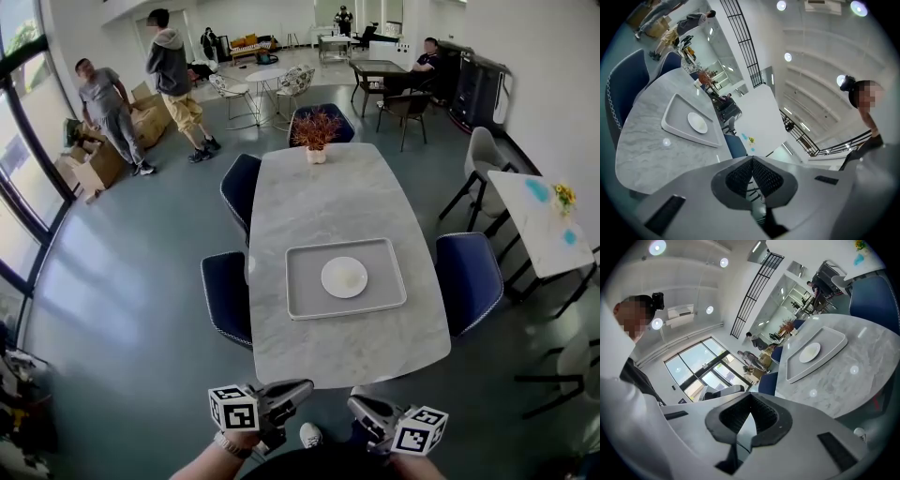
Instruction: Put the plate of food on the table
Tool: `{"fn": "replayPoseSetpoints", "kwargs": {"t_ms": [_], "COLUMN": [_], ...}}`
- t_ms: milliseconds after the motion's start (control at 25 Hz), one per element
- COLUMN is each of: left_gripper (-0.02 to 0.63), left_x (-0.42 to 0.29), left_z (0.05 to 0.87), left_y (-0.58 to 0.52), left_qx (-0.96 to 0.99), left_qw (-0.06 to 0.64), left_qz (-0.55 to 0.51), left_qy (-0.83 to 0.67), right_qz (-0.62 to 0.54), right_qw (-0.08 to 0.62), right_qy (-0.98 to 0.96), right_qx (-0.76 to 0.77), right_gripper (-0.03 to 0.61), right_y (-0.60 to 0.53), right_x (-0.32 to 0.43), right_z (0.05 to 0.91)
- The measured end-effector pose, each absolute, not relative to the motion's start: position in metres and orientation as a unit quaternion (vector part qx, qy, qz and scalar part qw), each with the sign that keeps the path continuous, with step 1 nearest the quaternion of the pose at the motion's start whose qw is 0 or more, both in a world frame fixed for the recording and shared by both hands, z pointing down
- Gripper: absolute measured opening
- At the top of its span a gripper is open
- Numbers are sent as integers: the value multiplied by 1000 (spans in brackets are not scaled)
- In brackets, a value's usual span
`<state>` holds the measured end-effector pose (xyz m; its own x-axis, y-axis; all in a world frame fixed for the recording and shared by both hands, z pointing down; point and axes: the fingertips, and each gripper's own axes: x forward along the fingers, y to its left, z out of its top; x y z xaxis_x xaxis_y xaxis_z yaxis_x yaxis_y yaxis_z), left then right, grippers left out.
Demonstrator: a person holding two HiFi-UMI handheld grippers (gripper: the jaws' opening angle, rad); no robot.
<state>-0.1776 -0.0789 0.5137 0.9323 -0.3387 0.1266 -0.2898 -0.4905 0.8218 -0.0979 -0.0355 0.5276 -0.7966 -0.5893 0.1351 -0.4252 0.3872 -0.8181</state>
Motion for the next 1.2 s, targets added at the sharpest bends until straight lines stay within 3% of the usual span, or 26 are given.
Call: {"fn": "replayPoseSetpoints", "kwargs": {"t_ms": [520,920,1200], "left_gripper": [8,8,8], "left_x": [-204,-189,-142], "left_z": [515,507,506], "left_y": [22,32,58], "left_qx": [892,878,874], "left_qw": [436,453,453], "left_qz": [18,-35,-45], "left_qy": [-118,-153,-168], "right_qz": [-447,-437,-433], "right_qw": [62,36,25], "right_qy": [844,852,862], "right_qx": [-290,-285,-261], "right_gripper": [11,11,11], "right_y": [6,17,44], "right_x": [-137,-117,-77], "right_z": [523,514,512]}}
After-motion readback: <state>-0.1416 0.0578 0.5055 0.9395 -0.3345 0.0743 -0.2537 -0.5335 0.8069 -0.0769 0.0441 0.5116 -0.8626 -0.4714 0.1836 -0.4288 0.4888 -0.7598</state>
